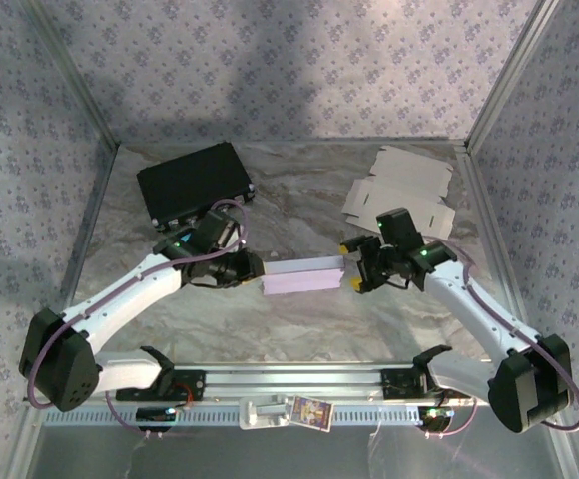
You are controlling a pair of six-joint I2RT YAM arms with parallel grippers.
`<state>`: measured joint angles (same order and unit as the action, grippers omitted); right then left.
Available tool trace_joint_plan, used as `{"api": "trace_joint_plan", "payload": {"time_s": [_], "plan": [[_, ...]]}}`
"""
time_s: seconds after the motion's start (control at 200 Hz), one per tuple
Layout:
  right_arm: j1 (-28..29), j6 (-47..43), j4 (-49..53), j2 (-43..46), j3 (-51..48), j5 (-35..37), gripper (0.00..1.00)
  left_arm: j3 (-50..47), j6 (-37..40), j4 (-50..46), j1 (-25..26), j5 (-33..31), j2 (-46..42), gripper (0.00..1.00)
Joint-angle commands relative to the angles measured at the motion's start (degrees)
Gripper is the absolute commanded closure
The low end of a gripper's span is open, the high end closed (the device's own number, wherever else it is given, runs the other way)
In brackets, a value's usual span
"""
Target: Fold the paper box
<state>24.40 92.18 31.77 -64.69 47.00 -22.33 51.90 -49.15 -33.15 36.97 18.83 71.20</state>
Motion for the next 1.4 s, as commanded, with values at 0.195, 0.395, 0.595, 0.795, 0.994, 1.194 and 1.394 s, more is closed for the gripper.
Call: {"api": "trace_joint_plan", "payload": {"time_s": [0.195,0.395,0.595,0.795,0.994,1.194,1.394], "plan": [[-1.7,-4.5,5.2,-0.8,-0.8,-2.8,0.26,-4.8,-1.0,-5.4,7.4,-7.6,-1.9,0.76],[-5.3,-16.4,14.3,0.8,-3.7,-5.3,0.26,-9.5,-4.0,-2.7,9.9,-7.3,-2.4,0.76],[-6.7,-26.9,17.8,-1.9,-2.2,-1.3,0.28,-8.8,-3.8,-3.2,9.2,-7.0,1.4,0.71],[-4.3,-40.4,6.5,-8.4,-2.5,-1.3,0.34,-3.5,-7.1,-2.7,4.8,-9.0,-1.2,0.66],[2.2,-48.7,4.9,-15.6,-1.8,-4.0,0.35,1.9,-5.7,-4.3,-0.2,-8.7,-3.5,0.66],[6.8,-50.9,2.9,-22.8,0.4,-5.3,0.39,5.0,-3.8,-8.1,-2.4,-10.3,-8.4,0.65],[16.0,-47.0,-2.6,-34.8,10.4,-4.6,0.47,6.0,-3.2,-11.4,-4.4,-12.7,-15.2,0.66]]}}
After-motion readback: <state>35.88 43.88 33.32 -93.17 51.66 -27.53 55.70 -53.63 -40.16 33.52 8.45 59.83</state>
